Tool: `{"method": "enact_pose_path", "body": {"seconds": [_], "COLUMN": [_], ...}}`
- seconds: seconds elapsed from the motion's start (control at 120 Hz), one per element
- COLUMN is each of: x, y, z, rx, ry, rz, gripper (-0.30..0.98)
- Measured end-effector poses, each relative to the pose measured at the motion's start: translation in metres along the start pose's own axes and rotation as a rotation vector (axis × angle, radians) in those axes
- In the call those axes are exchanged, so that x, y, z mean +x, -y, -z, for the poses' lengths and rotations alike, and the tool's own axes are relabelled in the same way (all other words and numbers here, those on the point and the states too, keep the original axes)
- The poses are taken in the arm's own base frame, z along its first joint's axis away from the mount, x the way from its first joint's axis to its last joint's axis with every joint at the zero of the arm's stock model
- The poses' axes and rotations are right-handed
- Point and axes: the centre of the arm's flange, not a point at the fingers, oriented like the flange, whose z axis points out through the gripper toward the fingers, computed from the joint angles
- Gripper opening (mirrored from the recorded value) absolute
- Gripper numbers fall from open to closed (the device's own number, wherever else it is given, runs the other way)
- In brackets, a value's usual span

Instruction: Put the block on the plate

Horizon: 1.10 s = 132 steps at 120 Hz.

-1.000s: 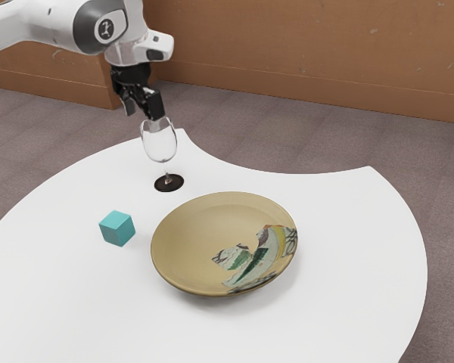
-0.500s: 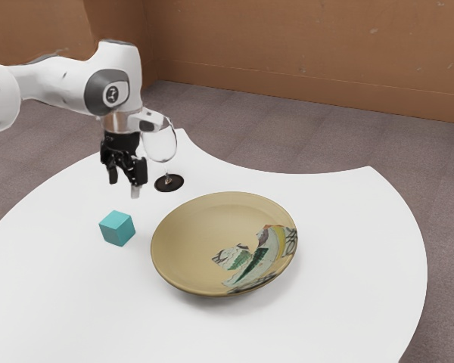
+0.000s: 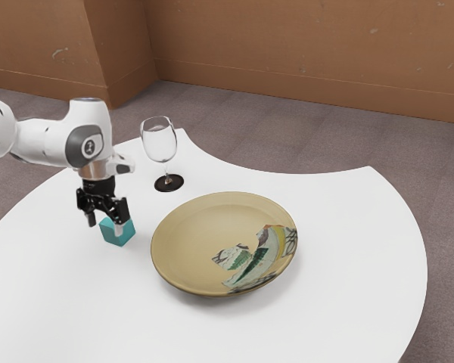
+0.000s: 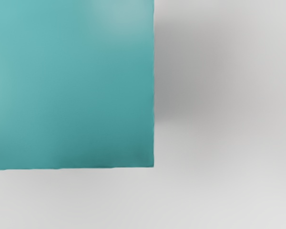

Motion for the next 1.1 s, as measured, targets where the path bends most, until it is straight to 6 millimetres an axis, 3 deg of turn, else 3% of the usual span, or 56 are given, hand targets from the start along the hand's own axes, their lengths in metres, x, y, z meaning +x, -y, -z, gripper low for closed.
{"method": "enact_pose_path", "body": {"seconds": [0.15,0.408,0.583,0.792,0.917,1.1], "x": [0.021,0.046,0.048,0.042,0.04,0.047], "y": [0.021,0.032,0.027,0.019,0.001,-0.07], "z": [-0.01,-0.031,-0.032,-0.023,0.008,0.057], "rx": [0.014,0.011,0.009,0.015,0.031,0.053], "ry": [-0.062,-0.126,-0.141,-0.152,-0.189,-0.264], "rz": [0.034,0.055,0.055,0.055,0.037,-0.055], "gripper": [0.69,0.66,0.44,0.37,0.37,0.37]}}
